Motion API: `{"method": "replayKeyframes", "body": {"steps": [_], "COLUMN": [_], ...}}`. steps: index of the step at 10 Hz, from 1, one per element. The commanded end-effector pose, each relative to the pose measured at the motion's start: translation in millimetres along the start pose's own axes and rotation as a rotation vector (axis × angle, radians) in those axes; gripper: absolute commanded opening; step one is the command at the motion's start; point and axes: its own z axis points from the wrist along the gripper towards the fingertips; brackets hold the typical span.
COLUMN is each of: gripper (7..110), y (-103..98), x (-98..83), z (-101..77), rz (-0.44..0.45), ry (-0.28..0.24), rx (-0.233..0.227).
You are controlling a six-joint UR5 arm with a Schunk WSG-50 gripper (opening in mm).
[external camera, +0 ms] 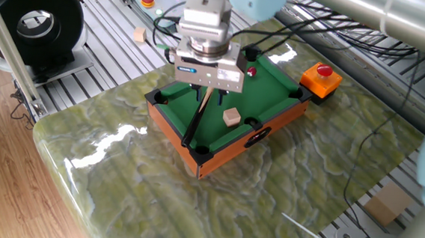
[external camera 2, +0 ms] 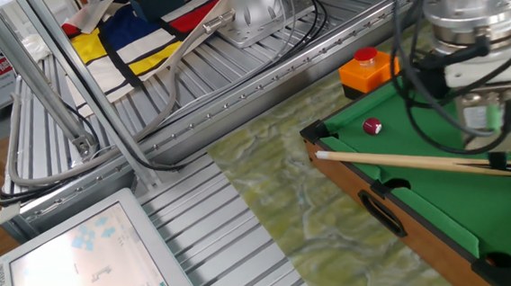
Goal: Hit the pool ball
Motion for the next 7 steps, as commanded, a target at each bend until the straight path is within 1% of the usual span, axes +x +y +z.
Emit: {"method": "replayKeyframes", "body": {"steps": [1, 2, 4, 5, 6, 7], "gripper": [22, 22, 22, 22, 22, 22], "y": [3, -1, -15, -24, -30, -33], "x": [-6.7, -7.1, -5.8, -5.8, -8.6, -7.3], "z": [3.8, 2.8, 0.5, -2.4, -3.5, -3.7], "rz": [0.027, 0.041, 0.058, 0.064, 0.064, 0.064], "ry": [0.021, 0.024, 0.044, 0.048, 0.037, 0.039], "rx": [0.015, 0.021, 0.03, 0.053, 0.067, 0.079]}}
